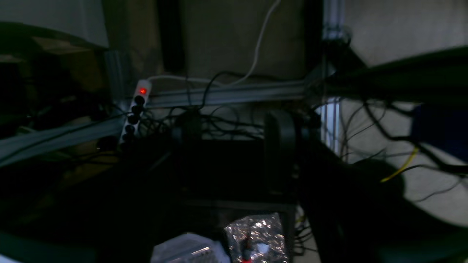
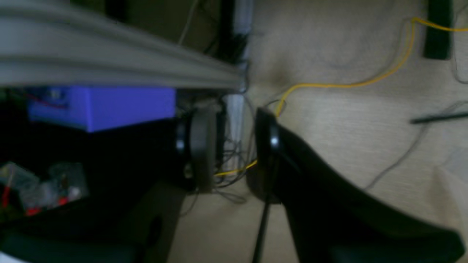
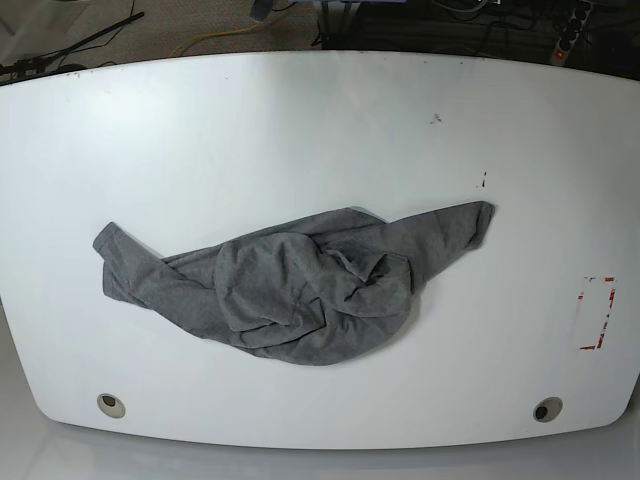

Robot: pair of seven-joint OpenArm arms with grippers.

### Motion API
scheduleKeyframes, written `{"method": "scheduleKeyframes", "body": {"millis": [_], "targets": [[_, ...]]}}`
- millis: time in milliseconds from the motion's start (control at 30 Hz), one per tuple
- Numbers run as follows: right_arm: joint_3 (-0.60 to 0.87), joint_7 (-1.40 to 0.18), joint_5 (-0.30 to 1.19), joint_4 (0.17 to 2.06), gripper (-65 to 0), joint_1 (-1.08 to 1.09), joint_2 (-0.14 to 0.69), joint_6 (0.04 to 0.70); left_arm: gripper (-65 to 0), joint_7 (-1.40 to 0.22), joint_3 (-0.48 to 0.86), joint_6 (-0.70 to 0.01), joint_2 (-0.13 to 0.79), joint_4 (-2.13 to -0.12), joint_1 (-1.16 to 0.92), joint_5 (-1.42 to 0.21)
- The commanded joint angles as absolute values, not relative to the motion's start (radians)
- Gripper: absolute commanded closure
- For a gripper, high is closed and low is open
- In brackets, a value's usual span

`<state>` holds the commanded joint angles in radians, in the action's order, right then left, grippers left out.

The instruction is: Fold the T-shirt properly

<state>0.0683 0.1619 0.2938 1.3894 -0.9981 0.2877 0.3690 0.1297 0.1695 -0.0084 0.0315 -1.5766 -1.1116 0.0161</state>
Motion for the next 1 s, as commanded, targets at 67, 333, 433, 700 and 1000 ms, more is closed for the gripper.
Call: {"method": "scheduleKeyframes", "body": {"millis": [67,333,433,700,1000], "targets": [[0.084,0.162,0.318,1.451,-16.5,-1.035,0.314,0.367,-25.3,0.13,0.171,-0.008,0.033,-1.639,-1.153,-0.01],[0.148,0.162,0.395,1.69,-16.5,-1.193,0.351,0.366,-25.3,0.13,0.188,-0.008,0.044,-1.899,-1.299,-0.025],[0.151,0.162,0.397,1.753,-16.5,-1.211,0.354,0.364,-25.3,0.13,0.206,-0.008,0.039,-1.946,-1.309,-0.025],[0.222,0.142,0.397,1.876,-16.5,-1.139,0.329,0.363,-25.3,0.13,0.245,-0.008,0.002,-2.006,-1.27,-0.025],[0.22,-0.061,0.397,1.934,-17.1,-0.906,0.315,0.367,-25.6,0.128,0.243,-0.008,0.053,-2.0,-1.09,-0.019]]}}
